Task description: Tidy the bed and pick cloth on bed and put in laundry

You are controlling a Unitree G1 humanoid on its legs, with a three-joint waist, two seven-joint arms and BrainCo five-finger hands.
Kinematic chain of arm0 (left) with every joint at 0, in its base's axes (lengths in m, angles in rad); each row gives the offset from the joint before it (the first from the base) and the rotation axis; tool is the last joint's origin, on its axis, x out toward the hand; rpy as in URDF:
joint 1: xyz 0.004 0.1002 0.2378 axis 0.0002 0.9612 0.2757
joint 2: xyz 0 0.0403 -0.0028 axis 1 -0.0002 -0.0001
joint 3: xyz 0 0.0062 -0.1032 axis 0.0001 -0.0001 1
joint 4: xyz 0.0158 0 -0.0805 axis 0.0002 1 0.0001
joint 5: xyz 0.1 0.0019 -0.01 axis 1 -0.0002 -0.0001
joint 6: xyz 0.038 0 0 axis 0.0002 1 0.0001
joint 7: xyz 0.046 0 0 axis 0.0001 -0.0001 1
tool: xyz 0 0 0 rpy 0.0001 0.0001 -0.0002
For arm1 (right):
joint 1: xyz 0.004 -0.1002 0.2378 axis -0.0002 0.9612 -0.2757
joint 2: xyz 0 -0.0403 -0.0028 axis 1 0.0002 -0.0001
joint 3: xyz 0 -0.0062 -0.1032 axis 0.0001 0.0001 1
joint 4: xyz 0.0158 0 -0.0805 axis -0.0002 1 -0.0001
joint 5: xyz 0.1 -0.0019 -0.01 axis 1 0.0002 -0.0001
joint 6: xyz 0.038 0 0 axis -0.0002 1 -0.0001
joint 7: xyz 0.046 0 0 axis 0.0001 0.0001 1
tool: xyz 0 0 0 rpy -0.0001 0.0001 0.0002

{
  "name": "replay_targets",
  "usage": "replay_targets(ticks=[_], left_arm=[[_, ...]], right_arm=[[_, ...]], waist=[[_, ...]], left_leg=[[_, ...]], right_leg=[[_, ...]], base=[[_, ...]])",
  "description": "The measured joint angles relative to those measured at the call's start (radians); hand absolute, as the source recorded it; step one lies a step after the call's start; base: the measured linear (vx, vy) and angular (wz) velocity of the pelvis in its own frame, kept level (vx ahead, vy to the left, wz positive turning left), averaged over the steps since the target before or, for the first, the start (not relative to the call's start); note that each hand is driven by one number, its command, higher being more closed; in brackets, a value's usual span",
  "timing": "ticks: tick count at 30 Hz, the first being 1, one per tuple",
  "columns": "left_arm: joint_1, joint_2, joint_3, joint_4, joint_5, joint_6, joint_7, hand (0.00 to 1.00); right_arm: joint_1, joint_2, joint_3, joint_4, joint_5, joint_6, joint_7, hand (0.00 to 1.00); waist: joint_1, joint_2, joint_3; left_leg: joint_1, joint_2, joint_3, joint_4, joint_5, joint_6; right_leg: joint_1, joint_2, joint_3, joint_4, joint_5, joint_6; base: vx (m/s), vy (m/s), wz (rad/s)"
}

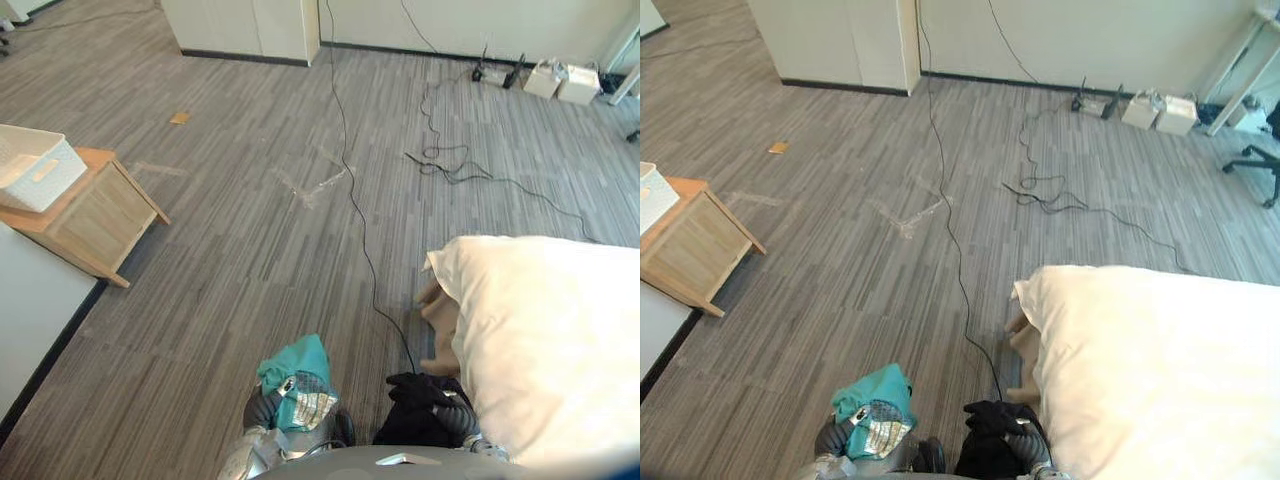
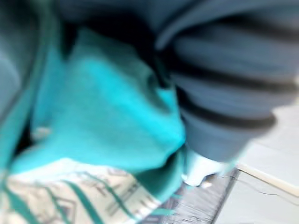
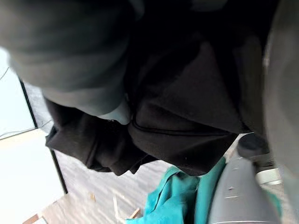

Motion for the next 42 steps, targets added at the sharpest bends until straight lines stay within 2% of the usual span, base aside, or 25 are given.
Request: replay_targets(ticks=[1, 3, 7, 8, 10, 11, 13, 14, 15, 16, 17, 18, 19, 21, 24, 27, 30, 31, 32, 33, 36, 38, 40, 41, 42], left_arm=[[0.008, 0.011, -0.004, 0.001, 0.02, 0.001, -0.004, 1.0], [0.011, 0.014, -0.015, -0.001, 0.033, 0.001, -0.007, 1.0], [-0.009, 0.016, -0.022, 0.0, 0.034, 0.02, -0.007, 1.0], [-0.019, 0.014, -0.026, 0.005, 0.034, 0.031, -0.007, 1.0], [-0.033, 0.015, -0.031, 0.029, 0.033, 0.029, -0.009, 1.0], [-0.035, 0.021, -0.03, 0.053, 0.03, 0.028, -0.009, 1.0], [-0.026, 0.028, -0.031, 0.068, 0.026, 0.022, -0.015, 1.0], [-0.017, 0.027, -0.03, 0.071, 0.026, 0.016, -0.018, 1.0], [-0.015, 0.024, -0.03, 0.071, 0.025, 0.014, -0.018, 1.0], [-0.005, 0.001, -0.025, 0.062, 0.022, -0.001, -0.038, 1.0], [-0.012, -0.025, -0.001, 0.046, 0.019, -0.013, -0.067, 1.0], [-0.013, -0.033, 0.004, 0.039, 0.019, -0.018, -0.077, 1.0], [-0.01, -0.04, 0.012, 0.022, 0.023, -0.035, -0.102, 1.0], [-0.01, -0.038, 0.012, -0.005, 0.035, -0.039, -0.128, 1.0], [0.012, -0.039, 0.001, -0.061, 0.032, -0.042, -0.145, 1.0], [0.013, -0.041, -0.01, -0.082, 0.013, -0.046, -0.136, 1.0], [0.015, -0.03, -0.041, -0.087, -0.019, -0.043, -0.122, 1.0], [0.014, -0.028, -0.046, -0.076, -0.025, -0.046, -0.118, 1.0], [-0.005, -0.026, -0.039, -0.06, -0.025, -0.044, -0.114, 1.0], [-0.018, -0.005, -0.034, -0.05, -0.022, -0.036, -0.115, 1.0], [-0.018, -0.015, -0.028, -0.029, -0.024, -0.04, -0.099, 1.0], [-0.019, -0.009, -0.018, 0.0, -0.025, -0.044, -0.076, 1.0], [-0.016, -0.01, -0.023, 0.037, -0.025, -0.039, -0.052, 1.0], [-0.011, -0.01, -0.023, 0.04, -0.028, -0.037, -0.044, 1.0], [-0.012, -0.007, -0.023, 0.039, -0.032, -0.036, -0.041, 1.0]], right_arm=[[0.002, -0.001, 0.0, -0.008, 0.003, -0.007, 0.007, 1.0], [0.016, -0.002, 0.003, -0.028, 0.02, -0.015, 0.007, 1.0], [0.015, -0.012, 0.02, -0.06, 0.05, -0.029, 0.005, 1.0], [0.004, -0.038, 0.025, -0.06, 0.05, -0.025, 0.006, 1.0], [0.001, -0.056, 0.028, -0.069, 0.049, -0.028, 0.009, 1.0], [-0.004, -0.057, 0.028, -0.08, 0.046, -0.028, 0.011, 1.0], [-0.004, -0.049, 0.04, -0.09, 0.045, -0.025, 0.01, 1.0], [-0.006, -0.048, 0.042, -0.107, 0.038, -0.017, 0.013, 1.0], [-0.006, -0.054, 0.044, -0.115, 0.03, -0.013, 0.015, 1.0], [-0.004, -0.08, 0.047, -0.129, 0.019, 0.0, 0.017, 1.0], [-0.005, -0.109, 0.046, -0.14, 0.019, 0.011, 0.019, 1.0], [-0.006, -0.117, 0.045, -0.144, 0.024, 0.016, 0.02, 1.0], [-0.015, -0.128, 0.044, -0.146, 0.026, 0.028, 0.02, 1.0], [-0.017, -0.125, 0.047, -0.135, 0.03, 0.048, 0.02, 1.0], [-0.014, -0.129, 0.056, -0.128, 0.03, 0.053, 0.023, 1.0], [-0.008, -0.113, 0.056, -0.095, 0.027, 0.04, 0.023, 1.0], [0.023, -0.095, 0.03, -0.066, 0.028, 0.013, 0.009, 1.0], [0.041, -0.091, 0.018, -0.035, 0.029, -0.005, -0.007, 1.0], [0.029, -0.077, 0.018, -0.014, 0.029, -0.004, -0.016, 1.0], [0.016, -0.07, 0.027, -0.011, 0.029, -0.004, -0.034, 1.0], [-0.021, -0.065, 0.025, -0.012, 0.026, -0.006, -0.047, 1.0], [-0.04, -0.058, 0.027, 0.0, 0.016, -0.006, -0.039, 1.0], [-0.016, -0.057, 0.028, 0.002, 0.006, -0.009, -0.03, 1.0], [0.013, -0.059, 0.026, -0.03, 0.007, -0.04, -0.013, 1.0], [0.017, -0.06, 0.027, -0.035, 0.007, -0.05, -0.01, 1.0]], waist=[[-0.017, -0.007, 0.005], [-0.023, -0.002, 0.001], [-0.037, 0.009, 0.008], [-0.04, 0.031, 0.022], [-0.041, 0.047, 0.032], [-0.042, 0.045, 0.035], [-0.051, 0.031, 0.035], [-0.07, 0.033, 0.035], [-0.075, 0.044, 0.036], [-0.074, 0.065, 0.028], [-0.067, 0.102, 0.049], [-0.066, 0.112, 0.057], [-0.059, 0.127, 0.073], [-0.044, 0.113, 0.087], [-0.02, 0.111, 0.088], [-0.013, 0.097, 0.095], [-0.019, 0.095, 0.097], [-0.013, 0.102, 0.082], [-0.018, 0.069, 0.079], [-0.006, 0.041, 0.05], [0.016, 0.027, 0.028], [0.01, 0.023, 0.028], [-0.011, 0.034, 0.025], [-0.019, 0.04, 0.023], [-0.021, 0.039, 0.023]], left_leg=[[0.047, -0.013, -0.037, -0.036, 0.002, -0.002], [0.089, -0.014, -0.091, -0.073, 0.004, -0.006], [0.139, -0.001, -0.212, -0.104, 0.014, -0.009], [0.173, 0.023, -0.234, -0.104, 0.004, -0.026], [0.212, 0.044, -0.255, -0.104, -0.015, -0.061], [0.247, 0.054, -0.271, -0.104, -0.036, -0.097], [0.298, 0.062, -0.27, -0.092, -0.063, -0.139], [0.297, 0.081, -0.267, -0.019, -0.082, -0.17], [0.279, 0.094, -0.265, 0.029, -0.082, -0.171], [0.197, 0.139, -0.246, 0.202, -0.056, -0.183], [0.09, 0.195, -0.21, 0.431, 0.059, -0.159], [0.054, 0.214, -0.203, 0.501, 0.125, -0.145], [-0.03, 0.253, -0.19, 0.671, 0.136, -0.128], [-0.106, 0.229, -0.205, 0.75, 0.083, -0.131], [-0.217, 0.148, -0.2, 0.62, 0.04, -0.148], [-0.263, 0.111, -0.096, 0.255, 0.059, -0.147], [-0.235, 0.064, 0.032, -0.122, 0.343, -0.056], [-0.224, 0.062, 0.066, -0.138, 0.409, 0.136], [-0.224, 0.04, 0.066, -0.113, 0.389, 0.109], [-0.247, 0.024, 0.064, -0.064, 0.313, 0.119], [-0.25, 0.012, 0.063, 0.048, 0.155, 0.11], [-0.143, -0.031, 0.037, 0.045, 0.072, 0.08], [-0.031, -0.049, -0.007, -0.01, 0.065, 0.081], [0.055, -0.056, -0.057, -0.059, 0.066, 0.081], [0.073, -0.056, -0.07, -0.074, 0.066, 0.081]], right_leg=[[-0.065, 0.005, 0.027, 0.122, -0.009, 0.016], [-0.125, 0.028, 0.007, 0.144, -0.031, -0.002], [-0.245, 0.077, -0.04, -0.187, -0.053, 0.002], [-0.253, 0.112, -0.042, -0.348, -0.021, 0.015], [-0.292, 0.142, -0.015, -0.461, 0.058, 0.015], [-0.317, 0.156, 0.019, -0.497, 0.119, -0.003], [-0.333, 0.152, 0.023, -0.465, 0.156, -0.036], [-0.335, 0.153, 0.03, -0.379, 0.162, -0.104], [-0.335, 0.153, 0.019, -0.359, 0.142, -0.105], [-0.316, 0.166, -0.011, -0.347, 0.089, -0.122], [-0.269, 0.198, -0.035, -0.367, 0.051, -0.141], [-0.25, 0.209, -0.04, -0.38, 0.042, -0.143], [-0.182, 0.241, -0.043, -0.43, 0.023, -0.153], [-0.075, 0.26, -0.031, -0.499, -0.009, -0.16], [0.088, 0.291, 0.007, -0.637, -0.023, -0.151], [0.225, 0.301, 0.017, -0.729, -0.024, -0.135], [0.362, 0.317, -0.021, -0.762, -0.066, -0.03], [0.443, 0.339, -0.026, -0.763, -0.099, 0.025], [0.457, 0.319, -0.036, -0.763, -0.104, 0.028], [0.442, 0.291, -0.035, -0.725, -0.088, 0.054], [0.342, 0.216, 0.016, -0.439, -0.021, 0.116], [0.132, 0.102, 0.078, 0.09, 0.12, 0.088], [0.022, 0.073, 0.075, 0.264, 0.088, 0.058], [-0.065, 0.069, 0.062, 0.285, 0.063, 0.023], [-0.092, 0.071, 0.059, 0.274, 0.049, 0.022]], base=[[0.24, 0.063, 0.66], [0.28, 0.027, 0.88], [0.36, -0.015, 0.95], [0.53, -0.06, 0.8], [0.46, -0.086, 0.61], [0.47, -0.15, 0.54], [0.58, -0.247, 0.63], [0.57, -0.27, 0.75], [0.57, -0.262, 0.63], [0.56, -0.251, 0.33], [0.55, -0.244, 0.26], [0.53, -0.244, 0.15], [0.41, -0.18, 0.02], [0.53, -0.211, -0.14], [0.59, -0.175, -0.49], [0.55, -0.075, -0.44], [0.64, 0.005, 0.07], [0.58, 0.079, 0.46], [0.54, 0.084, 0.46], [0.54, 0.072, 0.31], [0.57, 0.115, 0.02], [0.53, 0.138, 0.1], [0.58, 0.122, 0.51], [0.52, 0.094, 0.7], [0.49, 0.063, 0.89]])
